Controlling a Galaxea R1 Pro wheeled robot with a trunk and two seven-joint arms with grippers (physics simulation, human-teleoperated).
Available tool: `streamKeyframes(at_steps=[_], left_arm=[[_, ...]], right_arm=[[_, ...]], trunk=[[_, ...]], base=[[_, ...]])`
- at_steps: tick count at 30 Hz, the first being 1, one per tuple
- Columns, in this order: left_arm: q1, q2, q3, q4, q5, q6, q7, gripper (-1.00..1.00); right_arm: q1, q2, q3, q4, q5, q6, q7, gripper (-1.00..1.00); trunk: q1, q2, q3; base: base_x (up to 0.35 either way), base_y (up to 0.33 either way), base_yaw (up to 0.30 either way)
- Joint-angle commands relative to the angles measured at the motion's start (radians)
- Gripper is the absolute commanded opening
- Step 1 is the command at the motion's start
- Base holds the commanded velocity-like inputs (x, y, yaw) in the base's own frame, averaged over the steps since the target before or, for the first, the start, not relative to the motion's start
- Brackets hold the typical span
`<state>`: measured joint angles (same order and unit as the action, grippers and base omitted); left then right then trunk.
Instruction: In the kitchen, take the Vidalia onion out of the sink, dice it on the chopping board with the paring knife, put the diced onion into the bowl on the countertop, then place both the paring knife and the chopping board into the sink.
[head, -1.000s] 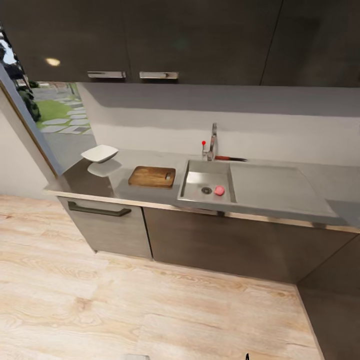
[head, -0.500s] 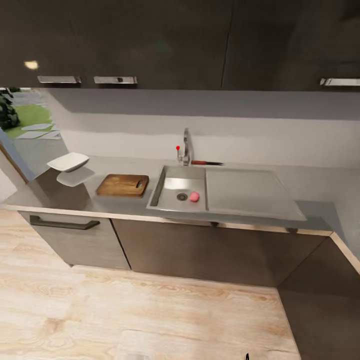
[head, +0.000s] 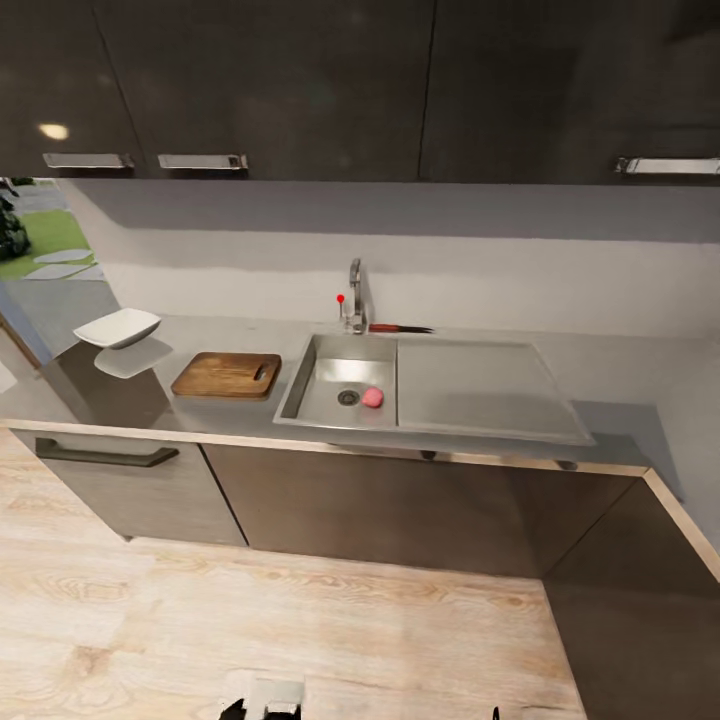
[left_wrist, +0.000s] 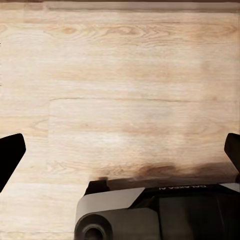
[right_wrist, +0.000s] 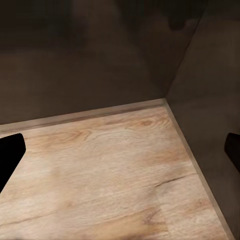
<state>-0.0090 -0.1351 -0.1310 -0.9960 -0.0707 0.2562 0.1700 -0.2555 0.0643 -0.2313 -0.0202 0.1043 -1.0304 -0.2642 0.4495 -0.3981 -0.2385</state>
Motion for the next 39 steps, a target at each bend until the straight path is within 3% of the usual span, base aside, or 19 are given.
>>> streamKeyframes(at_steps=[1, 2, 3, 4, 5, 7, 9, 13, 18, 20, 23, 27, 32, 35, 36, 38, 39], left_arm=[[0.000, -0.002, -0.002, -0.076, -0.006, 0.115, 0.003, 1.00], [0.000, -0.002, -0.003, -0.114, -0.006, 0.172, 0.002, 1.00], [0.000, -0.003, -0.003, -0.196, -0.006, 0.285, -0.001, 1.00], [0.000, -0.004, -0.003, -0.237, -0.006, 0.338, -0.003, 1.00], [0.000, -0.004, -0.004, -0.317, -0.006, 0.431, -0.004, 1.00], [0.000, -0.006, -0.008, -0.420, -0.006, 0.531, -0.006, 1.00], [-0.003, -0.009, -0.011, -0.487, -0.007, 0.586, -0.005, 1.00], [-0.029, -0.011, -0.013, -0.532, -0.006, 0.627, -0.005, 1.00], [-0.103, -0.013, -0.014, -0.550, -0.006, 0.669, -0.003, 1.00], [-0.161, -0.013, -0.015, -0.553, -0.005, 0.720, -0.003, 1.00], [-0.234, -0.014, -0.015, -0.554, -0.003, 0.744, -0.003, 1.00], [-0.328, -0.017, -0.016, -0.555, 0.002, 0.757, -0.003, 1.00], [-0.494, -0.022, -0.028, -0.555, 0.022, 0.764, -0.003, 1.00], [-0.622, -0.023, -0.032, -0.555, 0.091, 0.765, -0.003, 1.00], [-0.716, -0.023, -0.033, -0.551, 0.181, 0.765, -0.003, 1.00], [-0.804, -0.024, -0.033, -0.534, 0.246, 0.765, -0.002, 1.00], [-0.821, -0.024, -0.033, -0.528, 0.255, 0.765, -0.002, 1.00]], right_arm=[[-0.001, 0.000, -0.006, 0.000, 0.011, -0.002, -0.006, 1.00], [-0.001, 0.000, -0.006, 0.000, 0.011, -0.002, -0.006, 1.00], [-0.001, 0.000, -0.006, 0.000, 0.011, -0.002, -0.006, 1.00], [-0.001, 0.000, -0.006, 0.000, 0.011, -0.002, -0.006, 1.00], [-0.001, 0.000, -0.006, 0.000, 0.011, -0.002, -0.006, 1.00], [-0.001, 0.000, -0.006, 0.000, 0.011, -0.002, -0.006, 1.00], [-0.001, 0.000, -0.006, 0.000, 0.011, -0.002, -0.006, 1.00], [-0.001, 0.000, -0.006, 0.000, 0.011, -0.001, -0.006, 1.00], [-0.001, 0.000, -0.006, 0.000, 0.011, -0.001, -0.006, 1.00], [-0.001, 0.000, -0.006, 0.000, 0.011, 0.000, -0.006, 1.00], [-0.001, 0.000, -0.006, 0.000, 0.011, 0.000, -0.006, 1.00], [-0.001, 0.000, -0.006, 0.000, 0.011, 0.000, -0.006, 1.00], [-0.001, -0.001, -0.007, 0.000, 0.011, 0.000, -0.006, 1.00], [-0.001, -0.001, -0.007, 0.000, 0.011, 0.000, -0.006, 1.00], [-0.001, -0.001, -0.008, 0.000, 0.011, 0.000, -0.006, 1.00], [-0.001, -0.001, -0.007, 0.000, 0.011, 0.000, -0.006, 1.00], [-0.001, -0.001, -0.007, 0.000, 0.011, 0.000, -0.006, 1.00]], trunk=[[0.001, -0.002, -0.002], [0.001, -0.002, -0.002], [0.001, -0.002, -0.002], [0.001, -0.002, -0.002], [0.001, -0.002, -0.002], [0.001, -0.002, -0.002], [0.001, -0.002, -0.002], [0.001, -0.002, -0.002], [0.001, -0.002, -0.002], [0.001, -0.002, -0.002], [0.001, -0.002, -0.002], [0.001, -0.002, -0.002], [0.001, -0.002, -0.002], [0.001, -0.002, -0.002], [0.001, -0.002, -0.002], [0.001, -0.002, -0.002], [0.001, -0.002, -0.002]], base=[[0.001, -0.002, 0.000], [0.001, -0.002, 0.000], [0.000, -0.001, 0.000], [0.000, 0.000, 0.000], [0.000, 0.000, 0.000], [0.000, 0.000, 0.000], [0.000, 0.000, 0.000], [0.000, 0.000, 0.000], [0.000, 0.000, 0.000], [0.000, 0.000, 0.000], [0.000, 0.000, 0.000], [0.000, 0.000, 0.000], [0.000, 0.000, 0.000], [0.000, 0.000, 0.000], [0.000, 0.000, 0.000], [0.000, 0.000, 0.000], [0.000, 0.000, 0.000]])
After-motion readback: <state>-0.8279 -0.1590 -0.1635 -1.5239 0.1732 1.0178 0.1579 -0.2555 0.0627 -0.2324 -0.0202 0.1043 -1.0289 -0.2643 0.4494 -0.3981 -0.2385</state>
